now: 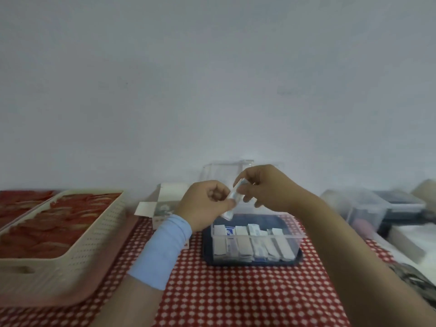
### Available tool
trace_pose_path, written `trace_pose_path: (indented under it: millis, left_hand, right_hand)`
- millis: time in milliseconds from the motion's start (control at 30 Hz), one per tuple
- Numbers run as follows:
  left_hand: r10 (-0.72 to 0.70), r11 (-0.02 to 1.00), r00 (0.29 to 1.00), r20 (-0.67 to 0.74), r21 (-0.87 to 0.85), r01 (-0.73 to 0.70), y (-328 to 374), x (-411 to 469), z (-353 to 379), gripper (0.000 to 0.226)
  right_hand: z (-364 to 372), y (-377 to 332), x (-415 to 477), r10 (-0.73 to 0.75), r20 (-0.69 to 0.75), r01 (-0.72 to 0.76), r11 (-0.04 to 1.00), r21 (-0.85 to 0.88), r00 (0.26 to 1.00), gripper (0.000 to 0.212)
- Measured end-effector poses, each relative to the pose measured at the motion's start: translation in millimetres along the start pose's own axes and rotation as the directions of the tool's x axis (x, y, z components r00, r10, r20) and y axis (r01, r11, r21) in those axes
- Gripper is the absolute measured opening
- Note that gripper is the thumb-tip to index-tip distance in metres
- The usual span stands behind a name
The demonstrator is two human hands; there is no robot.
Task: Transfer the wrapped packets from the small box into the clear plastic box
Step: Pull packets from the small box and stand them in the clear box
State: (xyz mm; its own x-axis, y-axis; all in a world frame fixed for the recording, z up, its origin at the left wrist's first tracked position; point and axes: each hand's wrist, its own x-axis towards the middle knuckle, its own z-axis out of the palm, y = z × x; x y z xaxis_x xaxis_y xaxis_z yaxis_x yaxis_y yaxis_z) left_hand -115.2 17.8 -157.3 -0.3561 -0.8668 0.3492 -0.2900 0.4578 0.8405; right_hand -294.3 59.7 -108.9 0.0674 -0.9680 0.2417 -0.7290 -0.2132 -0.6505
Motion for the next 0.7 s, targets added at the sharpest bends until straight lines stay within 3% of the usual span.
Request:
trace_pose_path:
  millis: [167, 233, 333, 533, 700]
  left_hand:
    - [-0.053, 0.997, 0.994, 0.098, 0.059, 0.048, 14, 16, 35, 0.008]
    - [-0.076, 0.977, 0.973, 0.217, 0.212, 0.029, 14, 20, 46, 0.015]
    - [-0.119, 0.861, 0.908, 0.402, 0.497, -0.108, 15, 18, 55, 0.035]
    - [-0.313, 0.760, 0.739, 0.597, 0.624, -0.182, 0, 14, 67, 0.081]
    - [-0.350, 0.725, 0.725, 0.593, 0.661, -0.192, -14, 14, 73, 0.057]
  right_hand:
    - [-32, 22, -10, 0.101, -0.037, -0.102, 0.995, -0.023, 0.994, 0.012]
    - [-42, 37, -9, 0.137, -0.054, -0.143, 0.982, -0.125, 0.989, 0.012]
    - [-49, 55, -7, 0.192, -0.022, -0.191, 0.939, -0.287, 0.981, 0.018]
    - [-29, 63, 2, 0.240, 0.153, -0.149, 0.881, -0.450, 0.959, 0.021]
    - [-7, 69, 10, 0.308, 0.265, -0.124, 0.833, -0.539, 0.914, 0.020]
